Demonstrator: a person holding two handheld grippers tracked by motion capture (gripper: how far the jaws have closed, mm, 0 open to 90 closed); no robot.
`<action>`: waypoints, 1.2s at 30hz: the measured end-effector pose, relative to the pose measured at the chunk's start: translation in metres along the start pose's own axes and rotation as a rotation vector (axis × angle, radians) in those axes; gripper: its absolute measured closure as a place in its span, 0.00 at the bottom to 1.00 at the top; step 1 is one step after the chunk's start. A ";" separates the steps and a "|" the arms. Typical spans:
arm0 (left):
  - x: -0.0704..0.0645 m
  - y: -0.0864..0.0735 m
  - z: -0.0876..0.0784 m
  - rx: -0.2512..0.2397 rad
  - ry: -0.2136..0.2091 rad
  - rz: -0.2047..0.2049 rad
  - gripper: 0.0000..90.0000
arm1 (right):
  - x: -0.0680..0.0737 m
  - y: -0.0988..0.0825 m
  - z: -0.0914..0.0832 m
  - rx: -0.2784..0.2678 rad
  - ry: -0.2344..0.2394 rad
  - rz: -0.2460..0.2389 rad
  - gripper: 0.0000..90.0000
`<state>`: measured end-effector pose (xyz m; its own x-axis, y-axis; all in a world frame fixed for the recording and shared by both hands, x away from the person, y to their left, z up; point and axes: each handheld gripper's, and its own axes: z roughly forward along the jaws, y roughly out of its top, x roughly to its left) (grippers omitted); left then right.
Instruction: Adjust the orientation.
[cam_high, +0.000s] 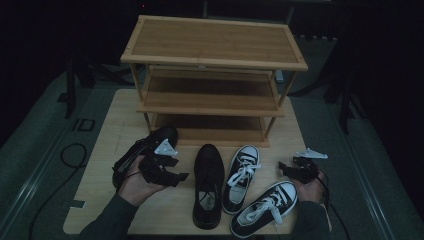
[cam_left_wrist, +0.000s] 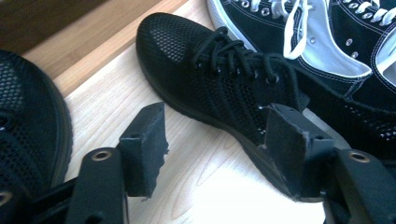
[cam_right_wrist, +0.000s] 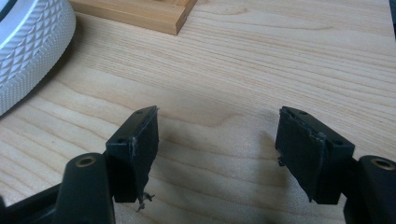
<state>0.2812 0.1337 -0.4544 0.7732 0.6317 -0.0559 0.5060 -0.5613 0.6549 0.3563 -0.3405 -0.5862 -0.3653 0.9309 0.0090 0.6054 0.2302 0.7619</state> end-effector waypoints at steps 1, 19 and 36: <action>-0.001 0.001 0.000 0.000 -0.006 0.001 0.42 | 0.000 0.000 0.000 0.000 0.000 0.000 0.33; -0.018 0.012 0.016 -0.001 -0.057 0.033 0.41 | 0.000 0.000 0.000 0.000 0.000 0.000 0.33; -0.029 0.018 0.049 0.069 -0.090 0.027 0.63 | 0.000 0.000 0.000 -0.001 0.001 0.000 0.33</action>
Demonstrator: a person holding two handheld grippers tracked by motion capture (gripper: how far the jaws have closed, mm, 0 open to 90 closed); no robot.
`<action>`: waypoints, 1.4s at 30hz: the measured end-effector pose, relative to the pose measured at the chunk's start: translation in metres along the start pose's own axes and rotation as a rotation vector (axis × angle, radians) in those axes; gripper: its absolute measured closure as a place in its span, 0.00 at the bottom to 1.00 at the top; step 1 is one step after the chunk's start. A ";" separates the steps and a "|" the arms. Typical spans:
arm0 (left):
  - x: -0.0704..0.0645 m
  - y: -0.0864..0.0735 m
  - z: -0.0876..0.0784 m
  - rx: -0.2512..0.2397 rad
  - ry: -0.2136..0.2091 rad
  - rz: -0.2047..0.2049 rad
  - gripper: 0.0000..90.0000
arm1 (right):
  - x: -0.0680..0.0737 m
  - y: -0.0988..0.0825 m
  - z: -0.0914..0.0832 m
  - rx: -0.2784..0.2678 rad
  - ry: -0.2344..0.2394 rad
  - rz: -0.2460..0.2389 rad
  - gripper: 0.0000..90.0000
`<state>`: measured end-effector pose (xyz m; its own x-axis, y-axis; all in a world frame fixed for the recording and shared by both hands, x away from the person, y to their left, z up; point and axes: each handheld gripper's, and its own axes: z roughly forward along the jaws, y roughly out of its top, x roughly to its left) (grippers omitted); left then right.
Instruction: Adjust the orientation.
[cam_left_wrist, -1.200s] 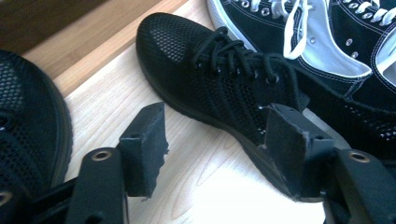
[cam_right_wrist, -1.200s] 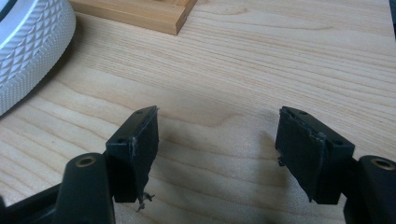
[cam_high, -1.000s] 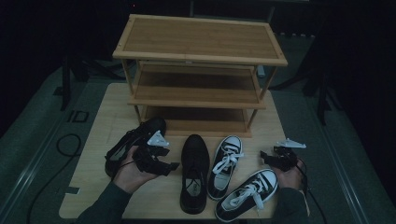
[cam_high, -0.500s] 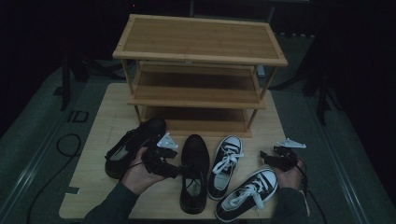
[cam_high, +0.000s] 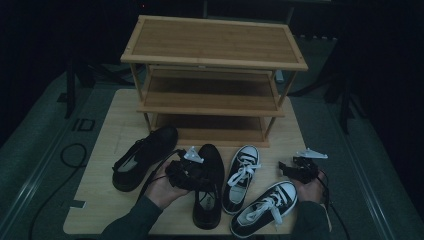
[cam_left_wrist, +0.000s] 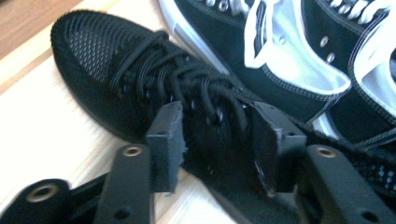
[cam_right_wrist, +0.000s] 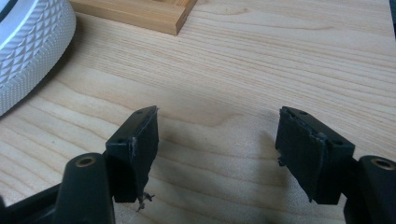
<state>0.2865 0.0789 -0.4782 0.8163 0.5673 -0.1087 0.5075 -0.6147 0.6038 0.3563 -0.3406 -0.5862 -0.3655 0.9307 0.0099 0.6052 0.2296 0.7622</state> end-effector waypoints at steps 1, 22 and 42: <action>0.000 -0.001 0.000 0.004 -0.006 -0.001 0.66 | 0.000 0.000 0.000 0.000 0.000 0.000 0.33; 0.034 -0.020 -0.027 -0.032 0.164 -0.055 0.97 | 0.000 0.000 0.000 0.000 0.000 0.000 0.33; 0.074 -0.054 -0.057 -0.095 0.293 -0.236 0.98 | 0.000 0.000 0.000 0.001 -0.001 -0.001 0.33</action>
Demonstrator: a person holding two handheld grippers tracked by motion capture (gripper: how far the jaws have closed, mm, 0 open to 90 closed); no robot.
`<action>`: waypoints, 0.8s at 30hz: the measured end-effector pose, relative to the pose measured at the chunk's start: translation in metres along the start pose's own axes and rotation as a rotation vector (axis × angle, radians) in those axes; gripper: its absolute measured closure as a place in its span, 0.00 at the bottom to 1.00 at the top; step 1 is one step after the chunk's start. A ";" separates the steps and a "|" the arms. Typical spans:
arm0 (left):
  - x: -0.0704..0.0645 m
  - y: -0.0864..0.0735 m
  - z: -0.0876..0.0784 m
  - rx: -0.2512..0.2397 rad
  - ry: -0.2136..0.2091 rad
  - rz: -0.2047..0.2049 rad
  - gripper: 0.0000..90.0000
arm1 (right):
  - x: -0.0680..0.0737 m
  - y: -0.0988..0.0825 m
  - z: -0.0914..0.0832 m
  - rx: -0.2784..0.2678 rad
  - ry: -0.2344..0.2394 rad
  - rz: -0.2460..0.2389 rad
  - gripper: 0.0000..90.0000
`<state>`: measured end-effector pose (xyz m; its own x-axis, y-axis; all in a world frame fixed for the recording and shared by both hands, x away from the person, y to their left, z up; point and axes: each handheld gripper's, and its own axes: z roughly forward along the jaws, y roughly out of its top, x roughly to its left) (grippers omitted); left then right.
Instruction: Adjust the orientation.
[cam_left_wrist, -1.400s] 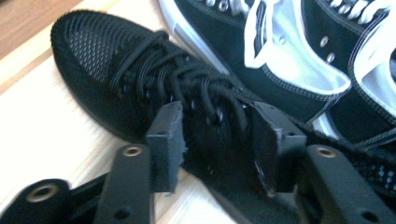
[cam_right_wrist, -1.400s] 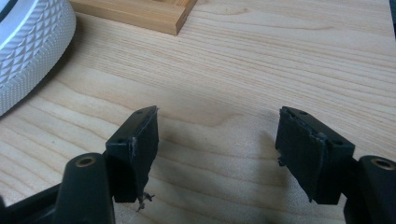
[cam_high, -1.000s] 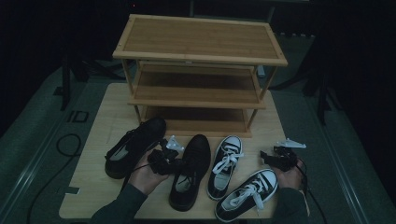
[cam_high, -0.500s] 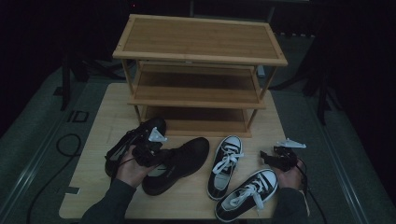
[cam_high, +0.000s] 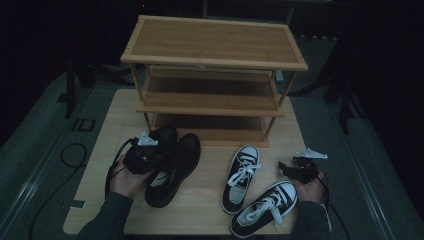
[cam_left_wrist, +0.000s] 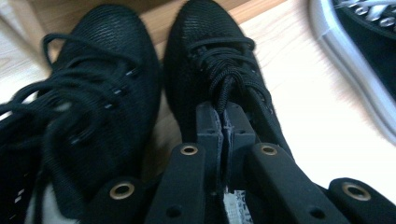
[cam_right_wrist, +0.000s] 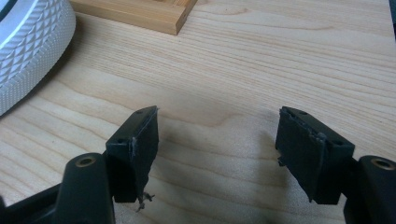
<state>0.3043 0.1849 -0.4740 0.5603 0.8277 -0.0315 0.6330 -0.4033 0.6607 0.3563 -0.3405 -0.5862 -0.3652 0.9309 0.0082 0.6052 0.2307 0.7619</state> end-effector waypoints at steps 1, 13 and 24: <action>0.002 -0.001 -0.001 0.003 0.001 -0.003 0.98 | 0.000 0.000 0.000 0.000 0.000 0.000 0.33; 0.014 -0.010 -0.009 0.011 0.028 0.008 0.97 | 0.000 0.000 0.000 0.000 0.000 0.001 0.33; 0.015 -0.011 -0.013 0.013 0.038 0.044 0.75 | 0.000 0.000 0.000 0.000 0.001 0.001 0.33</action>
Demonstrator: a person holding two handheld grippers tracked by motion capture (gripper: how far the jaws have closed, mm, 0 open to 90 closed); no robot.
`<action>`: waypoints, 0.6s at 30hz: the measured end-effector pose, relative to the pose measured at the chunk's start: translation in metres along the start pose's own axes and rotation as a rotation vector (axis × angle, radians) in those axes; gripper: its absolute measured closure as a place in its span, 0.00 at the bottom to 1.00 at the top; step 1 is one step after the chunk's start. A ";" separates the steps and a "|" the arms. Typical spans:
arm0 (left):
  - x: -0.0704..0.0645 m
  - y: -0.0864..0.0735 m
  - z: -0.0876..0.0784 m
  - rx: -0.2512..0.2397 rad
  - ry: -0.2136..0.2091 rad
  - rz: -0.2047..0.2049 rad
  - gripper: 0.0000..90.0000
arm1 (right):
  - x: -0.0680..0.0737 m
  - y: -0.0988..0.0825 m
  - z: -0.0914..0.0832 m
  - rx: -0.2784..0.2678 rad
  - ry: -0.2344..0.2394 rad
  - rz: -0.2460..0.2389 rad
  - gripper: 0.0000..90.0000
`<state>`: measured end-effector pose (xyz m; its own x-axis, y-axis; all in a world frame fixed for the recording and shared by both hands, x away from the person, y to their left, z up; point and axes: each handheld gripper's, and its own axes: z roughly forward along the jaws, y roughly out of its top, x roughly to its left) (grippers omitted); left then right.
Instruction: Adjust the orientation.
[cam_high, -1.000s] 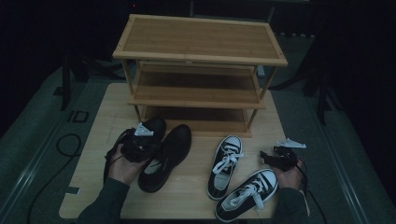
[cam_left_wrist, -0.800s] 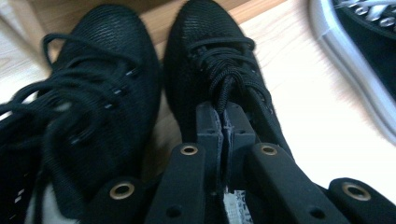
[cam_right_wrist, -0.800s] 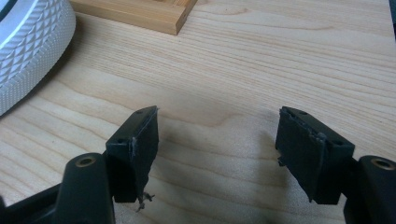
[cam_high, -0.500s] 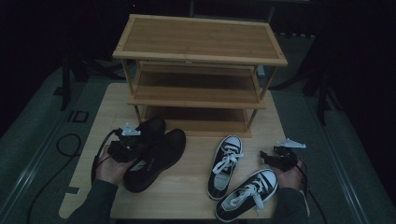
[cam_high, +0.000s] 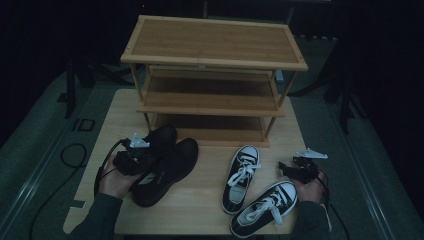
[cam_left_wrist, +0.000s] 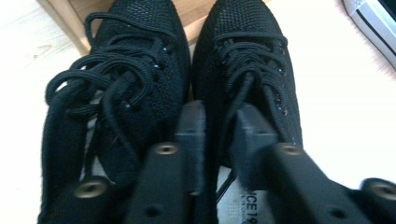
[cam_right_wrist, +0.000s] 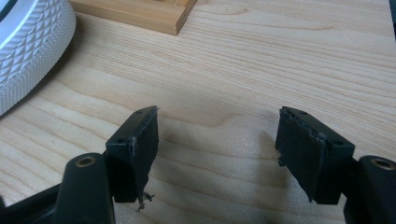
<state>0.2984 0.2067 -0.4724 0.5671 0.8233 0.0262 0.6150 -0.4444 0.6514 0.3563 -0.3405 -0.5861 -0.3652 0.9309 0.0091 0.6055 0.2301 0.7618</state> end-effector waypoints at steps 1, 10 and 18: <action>0.000 0.000 -0.002 -0.007 -0.008 0.002 0.69 | 0.000 0.000 0.000 0.000 0.000 0.000 0.33; 0.004 -0.002 -0.017 -0.050 0.016 -0.006 0.45 | 0.000 0.000 0.000 0.000 -0.001 -0.001 0.33; 0.013 -0.006 -0.020 -0.050 -0.030 -0.031 0.44 | 0.000 0.000 0.000 0.000 0.000 0.000 0.33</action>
<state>0.2909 0.2272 -0.4607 0.5651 0.8249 -0.0169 0.6048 -0.4002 0.6885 0.3563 -0.3405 -0.5862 -0.3655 0.9308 0.0090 0.6053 0.2303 0.7619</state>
